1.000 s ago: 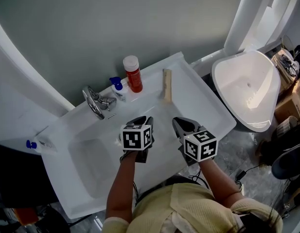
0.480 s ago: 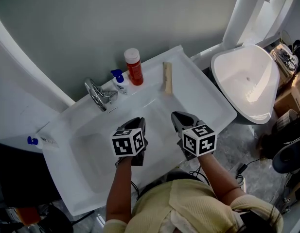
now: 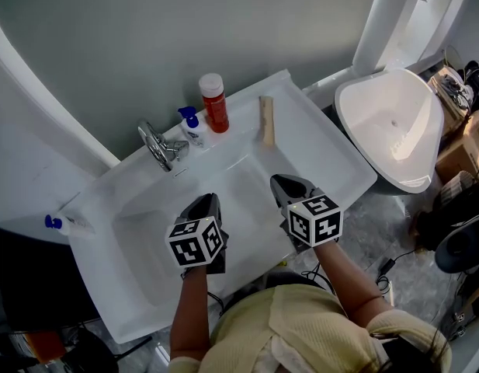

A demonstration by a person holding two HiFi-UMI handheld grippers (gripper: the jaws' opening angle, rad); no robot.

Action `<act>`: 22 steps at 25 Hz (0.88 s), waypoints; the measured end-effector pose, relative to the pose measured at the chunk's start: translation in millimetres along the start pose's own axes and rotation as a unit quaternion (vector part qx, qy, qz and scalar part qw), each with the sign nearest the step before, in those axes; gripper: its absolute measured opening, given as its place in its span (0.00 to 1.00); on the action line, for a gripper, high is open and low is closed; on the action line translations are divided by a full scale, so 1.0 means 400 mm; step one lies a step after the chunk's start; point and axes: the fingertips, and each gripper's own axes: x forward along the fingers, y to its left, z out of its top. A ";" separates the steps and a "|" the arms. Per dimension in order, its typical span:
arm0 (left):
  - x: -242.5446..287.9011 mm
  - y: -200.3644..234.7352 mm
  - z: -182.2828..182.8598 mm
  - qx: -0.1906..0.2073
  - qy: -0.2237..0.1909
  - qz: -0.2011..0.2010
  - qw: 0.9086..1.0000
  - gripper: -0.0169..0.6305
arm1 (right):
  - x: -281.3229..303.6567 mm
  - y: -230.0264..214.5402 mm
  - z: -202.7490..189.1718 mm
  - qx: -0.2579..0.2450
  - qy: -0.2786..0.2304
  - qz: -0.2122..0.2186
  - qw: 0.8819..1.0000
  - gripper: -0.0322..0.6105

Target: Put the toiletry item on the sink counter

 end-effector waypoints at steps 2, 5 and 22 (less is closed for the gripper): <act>-0.021 0.011 0.000 -0.011 -0.011 0.004 1.000 0.12 | -0.001 0.005 -0.003 -0.001 0.002 0.000 1.000 0.09; -0.045 0.030 -0.007 -0.026 -0.023 0.012 0.999 0.12 | 0.000 0.011 -0.008 -0.004 0.005 0.001 1.000 0.09; -0.138 0.065 -0.025 -0.049 -0.057 0.038 0.996 0.11 | -0.002 0.018 -0.030 -0.036 0.034 0.000 0.999 0.09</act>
